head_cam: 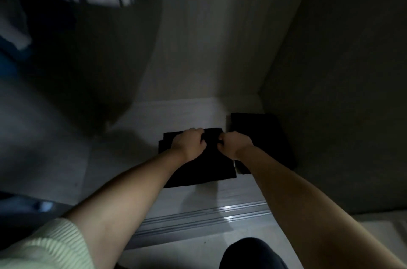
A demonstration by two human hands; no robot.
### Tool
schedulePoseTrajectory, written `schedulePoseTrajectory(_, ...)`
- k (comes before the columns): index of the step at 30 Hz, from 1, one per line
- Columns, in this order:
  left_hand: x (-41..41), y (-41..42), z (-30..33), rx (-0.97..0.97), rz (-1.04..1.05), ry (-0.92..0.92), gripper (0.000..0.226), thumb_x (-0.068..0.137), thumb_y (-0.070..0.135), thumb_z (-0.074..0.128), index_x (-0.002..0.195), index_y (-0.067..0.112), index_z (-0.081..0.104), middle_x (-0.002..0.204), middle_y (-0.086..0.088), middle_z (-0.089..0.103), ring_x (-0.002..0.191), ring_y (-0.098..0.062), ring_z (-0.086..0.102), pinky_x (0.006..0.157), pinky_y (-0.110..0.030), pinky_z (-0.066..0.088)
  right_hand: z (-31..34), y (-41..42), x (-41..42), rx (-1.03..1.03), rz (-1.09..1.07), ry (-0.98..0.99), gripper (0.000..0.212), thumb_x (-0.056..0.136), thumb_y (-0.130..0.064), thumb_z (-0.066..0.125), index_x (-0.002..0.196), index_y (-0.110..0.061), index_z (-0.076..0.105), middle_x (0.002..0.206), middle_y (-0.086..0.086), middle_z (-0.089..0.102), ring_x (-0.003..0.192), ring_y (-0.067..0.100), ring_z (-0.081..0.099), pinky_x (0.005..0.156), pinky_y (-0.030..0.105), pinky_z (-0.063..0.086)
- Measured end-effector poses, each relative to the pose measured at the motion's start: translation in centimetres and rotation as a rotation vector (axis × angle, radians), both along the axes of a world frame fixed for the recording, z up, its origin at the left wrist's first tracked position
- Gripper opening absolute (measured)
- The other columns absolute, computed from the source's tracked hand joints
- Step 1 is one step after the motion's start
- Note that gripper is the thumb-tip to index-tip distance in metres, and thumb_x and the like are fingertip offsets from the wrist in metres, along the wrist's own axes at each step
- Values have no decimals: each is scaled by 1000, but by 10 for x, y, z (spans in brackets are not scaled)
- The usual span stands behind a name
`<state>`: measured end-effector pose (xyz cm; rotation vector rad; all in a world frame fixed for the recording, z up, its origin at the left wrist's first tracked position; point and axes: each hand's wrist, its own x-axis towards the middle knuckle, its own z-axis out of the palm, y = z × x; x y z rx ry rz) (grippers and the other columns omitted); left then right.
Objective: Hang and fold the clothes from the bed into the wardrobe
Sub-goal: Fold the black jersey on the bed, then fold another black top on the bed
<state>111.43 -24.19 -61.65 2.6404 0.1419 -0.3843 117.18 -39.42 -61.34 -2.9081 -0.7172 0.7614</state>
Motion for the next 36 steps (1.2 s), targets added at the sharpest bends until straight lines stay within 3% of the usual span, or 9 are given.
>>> schedulePoseTrajectory(9,-3,-51,211,39,-16,-111,38,95,25,44,130,13,51,128,-12,56,113,-29,55,90,-39,48,216,-43,-20,1,-121,-65,34,98,-36,41,113,-15,63,113,9,63,102,27,60,72,29,41)
schedulePoseTrajectory(18,-14,-58,411,116,-54,-151,32,93,28,45,124,18,49,120,-12,59,106,-32,59,73,-33,40,421,-60,-51,4,-178,-72,38,97,-37,40,118,-15,61,120,11,61,111,29,58,84,33,45)
schedulePoseTrajectory(21,-15,-60,462,92,-89,-157,40,95,29,43,134,23,45,125,-10,58,109,-31,58,80,-35,44,471,-65,-59,-5,-201,-116,37,96,-38,41,118,-18,62,120,9,63,111,29,59,83,34,45)
schedulePoseTrajectory(28,-27,-61,525,20,-247,-209,41,93,26,47,134,20,48,119,-13,64,106,-33,61,88,-41,51,526,-79,-95,-45,-351,-185,37,95,-40,40,115,-20,63,114,6,63,104,28,60,70,30,42)
schedulePoseTrajectory(32,-41,-72,544,16,-383,-253,41,93,23,47,134,17,50,122,-12,63,110,-31,60,91,-41,49,538,-93,-133,-50,-480,-232,33,94,-37,39,105,-21,66,103,4,65,85,25,59,61,27,39)
schedulePoseTrajectory(36,-66,-99,560,38,-548,-279,40,96,29,42,134,21,47,121,-3,60,103,-24,60,76,-33,47,547,-121,-178,-30,-602,-276,32,95,-36,40,106,-22,66,102,3,66,92,25,64,64,29,42)
